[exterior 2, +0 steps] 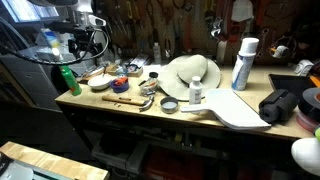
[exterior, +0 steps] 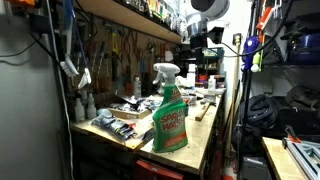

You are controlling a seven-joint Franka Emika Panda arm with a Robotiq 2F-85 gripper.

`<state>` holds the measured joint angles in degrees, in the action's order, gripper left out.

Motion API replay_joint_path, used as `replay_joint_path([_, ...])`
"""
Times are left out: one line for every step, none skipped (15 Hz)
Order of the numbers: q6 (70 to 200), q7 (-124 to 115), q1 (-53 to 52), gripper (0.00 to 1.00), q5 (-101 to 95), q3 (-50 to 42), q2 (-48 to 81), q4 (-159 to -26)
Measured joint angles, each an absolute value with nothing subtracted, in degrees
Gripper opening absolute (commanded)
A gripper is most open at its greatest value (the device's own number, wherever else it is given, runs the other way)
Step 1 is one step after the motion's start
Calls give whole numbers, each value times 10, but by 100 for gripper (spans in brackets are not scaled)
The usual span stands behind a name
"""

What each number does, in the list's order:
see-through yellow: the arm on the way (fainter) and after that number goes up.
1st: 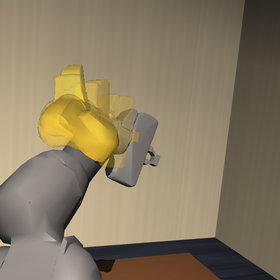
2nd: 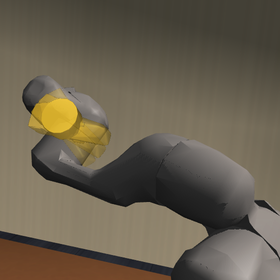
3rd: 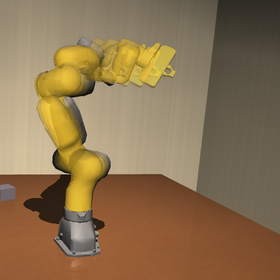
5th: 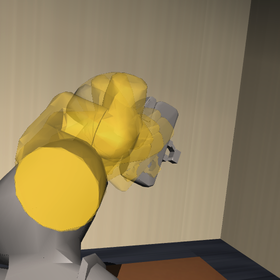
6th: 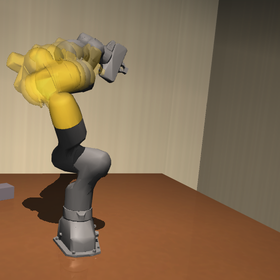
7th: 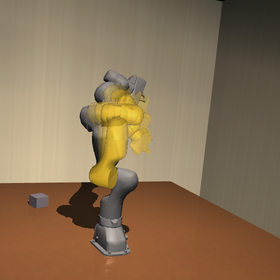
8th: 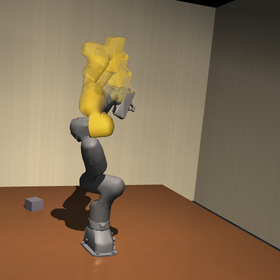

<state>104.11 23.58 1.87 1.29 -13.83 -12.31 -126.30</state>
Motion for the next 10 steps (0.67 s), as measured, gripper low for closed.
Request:
replay_joint_path([1041,236,19,100,13,-138,-123,-1263])
replay_joint_path([1041,236,19,100,13,-138,-123,-1263])
replay_joint_path([1041,236,19,100,13,-138,-123,-1263])
replay_joint_path([1041,236,19,100,13,-138,-123,-1263])
replay_joint_path([1041,236,19,100,13,-138,-123,-1263])
replay_joint_path([1041,236,19,100,13,-138,-123,-1263])
replay_joint_path([1041,236,19,100,13,-138,-123,-1263])
replay_joint_path([1045,233,21,100,13,-137,-122,-1263])
replay_joint_path([1057,221,26,100,13,-136,-120,-1262])
replay_joint_path([1078,207,35,100,15,-137,-115,-1260])
